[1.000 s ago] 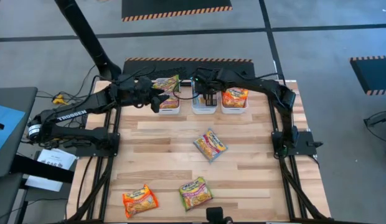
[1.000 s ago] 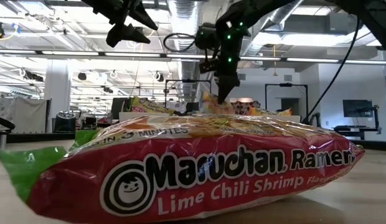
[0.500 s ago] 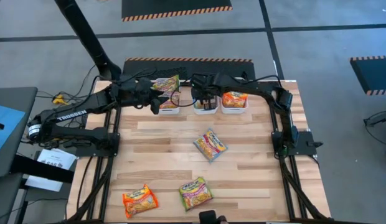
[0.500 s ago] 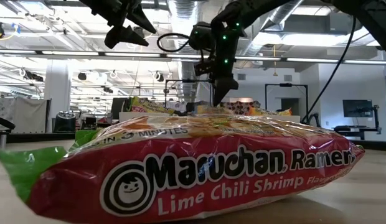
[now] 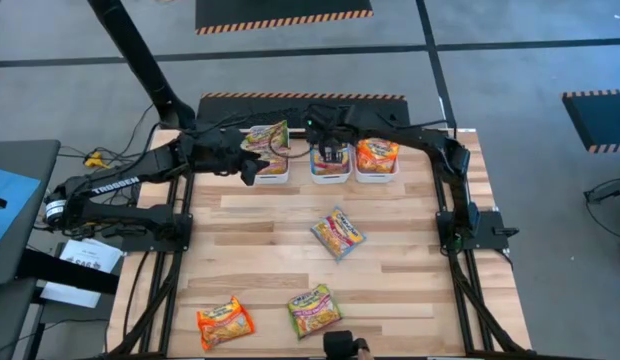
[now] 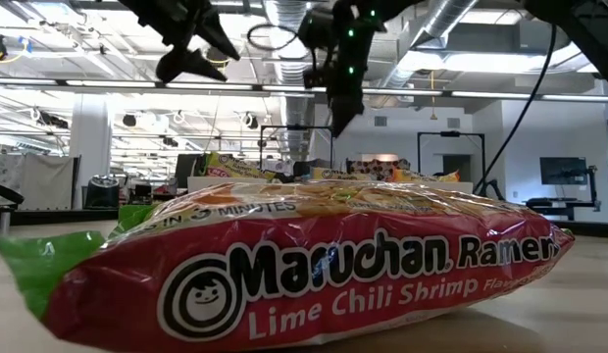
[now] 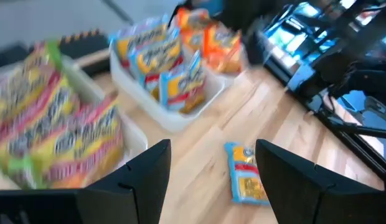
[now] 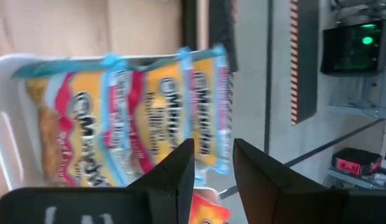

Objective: Sort Maruchan noodles
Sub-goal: Put the orange noodle pack into the right white bin

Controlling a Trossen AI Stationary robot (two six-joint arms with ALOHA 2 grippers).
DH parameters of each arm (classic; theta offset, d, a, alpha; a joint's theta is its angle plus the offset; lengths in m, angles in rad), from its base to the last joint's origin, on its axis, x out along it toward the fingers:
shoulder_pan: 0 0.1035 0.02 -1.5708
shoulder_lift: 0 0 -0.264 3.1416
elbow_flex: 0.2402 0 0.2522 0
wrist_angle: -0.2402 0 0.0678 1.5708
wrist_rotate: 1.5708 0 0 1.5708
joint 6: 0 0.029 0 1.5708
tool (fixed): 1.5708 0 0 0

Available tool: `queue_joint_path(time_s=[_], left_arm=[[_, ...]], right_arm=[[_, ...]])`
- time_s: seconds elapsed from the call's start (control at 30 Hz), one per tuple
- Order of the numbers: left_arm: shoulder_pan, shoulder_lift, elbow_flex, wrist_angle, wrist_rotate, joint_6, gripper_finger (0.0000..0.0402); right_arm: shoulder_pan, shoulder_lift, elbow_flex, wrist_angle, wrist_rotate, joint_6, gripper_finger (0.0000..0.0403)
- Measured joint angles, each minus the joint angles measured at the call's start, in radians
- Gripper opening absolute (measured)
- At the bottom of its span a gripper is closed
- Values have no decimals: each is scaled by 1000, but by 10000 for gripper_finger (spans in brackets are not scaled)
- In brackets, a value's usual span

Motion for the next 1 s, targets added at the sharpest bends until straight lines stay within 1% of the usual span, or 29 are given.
queue_joint_path(time_s=[0.1, 0.27, 0.37, 0.47, 0.57, 0.73, 0.9, 1.0], left_arm=[[0, 0, 0, -58, 14, -63, 219], [-9, 0, 0, -164, 129, -147, 219], [-44, 0, 0, -226, 178, -153, 219], [-92, 0, 0, -287, 186, -178, 219], [-136, 0, 0, -351, 204, -223, 219], [-227, 0, 0, -411, 305, -246, 219], [-368, 0, -6, -435, 349, -263, 219], [-466, 0, -23, -436, 377, -306, 219]], right_arm=[[-20, 0, 86, -35, -1, 24, 134], [-55, 0, 238, -122, -1, 68, 134], [-71, 0, 325, -198, -2, 104, 134], [-83, -1, 399, -265, -2, 141, 134], [-85, -42, 380, -264, -2, 163, 134], [-67, -92, 380, -325, -3, 238, 134], [-26, -138, 380, -426, -4, 355, 134], [10, -163, 380, -499, -4, 439, 134]])
